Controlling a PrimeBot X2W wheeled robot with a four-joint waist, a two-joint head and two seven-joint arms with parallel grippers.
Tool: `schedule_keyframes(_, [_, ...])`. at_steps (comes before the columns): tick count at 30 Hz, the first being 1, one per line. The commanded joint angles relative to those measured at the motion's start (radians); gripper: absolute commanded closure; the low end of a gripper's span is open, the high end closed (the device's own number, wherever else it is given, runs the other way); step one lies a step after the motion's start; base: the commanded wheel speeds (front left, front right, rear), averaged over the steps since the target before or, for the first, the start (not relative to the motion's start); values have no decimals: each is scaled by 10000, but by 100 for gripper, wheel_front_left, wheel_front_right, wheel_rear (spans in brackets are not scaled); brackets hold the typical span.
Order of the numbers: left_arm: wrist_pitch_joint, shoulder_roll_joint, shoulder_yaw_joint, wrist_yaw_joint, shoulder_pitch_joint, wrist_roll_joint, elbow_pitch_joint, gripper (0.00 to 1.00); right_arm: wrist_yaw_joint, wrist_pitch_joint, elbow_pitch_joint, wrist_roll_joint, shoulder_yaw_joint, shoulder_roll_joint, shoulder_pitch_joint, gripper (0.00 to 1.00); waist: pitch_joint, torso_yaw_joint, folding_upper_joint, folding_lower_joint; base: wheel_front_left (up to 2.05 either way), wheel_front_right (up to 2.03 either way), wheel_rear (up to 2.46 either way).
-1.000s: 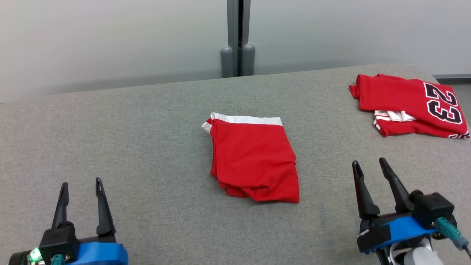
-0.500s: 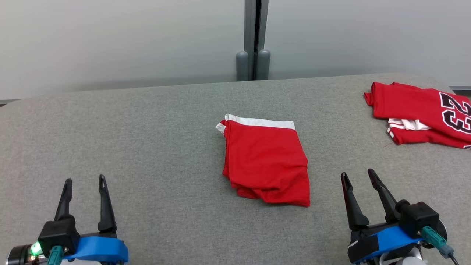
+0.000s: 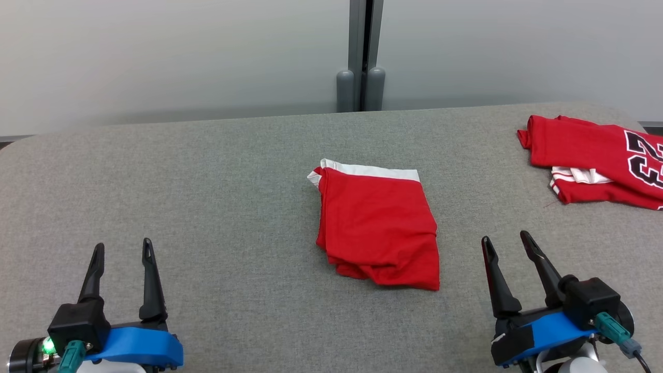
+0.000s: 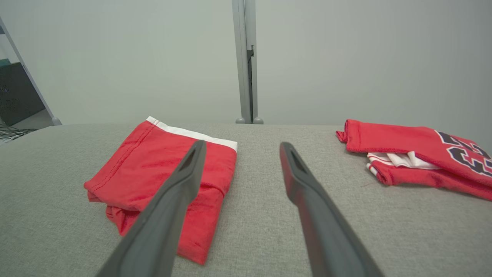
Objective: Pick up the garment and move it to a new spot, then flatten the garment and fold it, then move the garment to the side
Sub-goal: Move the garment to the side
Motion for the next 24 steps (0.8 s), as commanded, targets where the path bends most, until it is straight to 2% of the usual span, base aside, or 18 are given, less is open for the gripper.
schedule_keyframes(1, [-5,55,23,-5,67,-33,-65,0,2,19,-65,6,-35,11,64,0,6,-2,0,0,0,0,0])
schedule_keyframes(16, [-67,155,-141,92,106,-91,-100,0,2,172,124,390,-184,16,133,0,78,113,0,0,0,0,0])
schedule_keyframes(24, [-184,182,-225,86,-371,-146,-3,0,2,381,681,245,-119,-398,-1270,0,471,556,0,0,0,0,0])
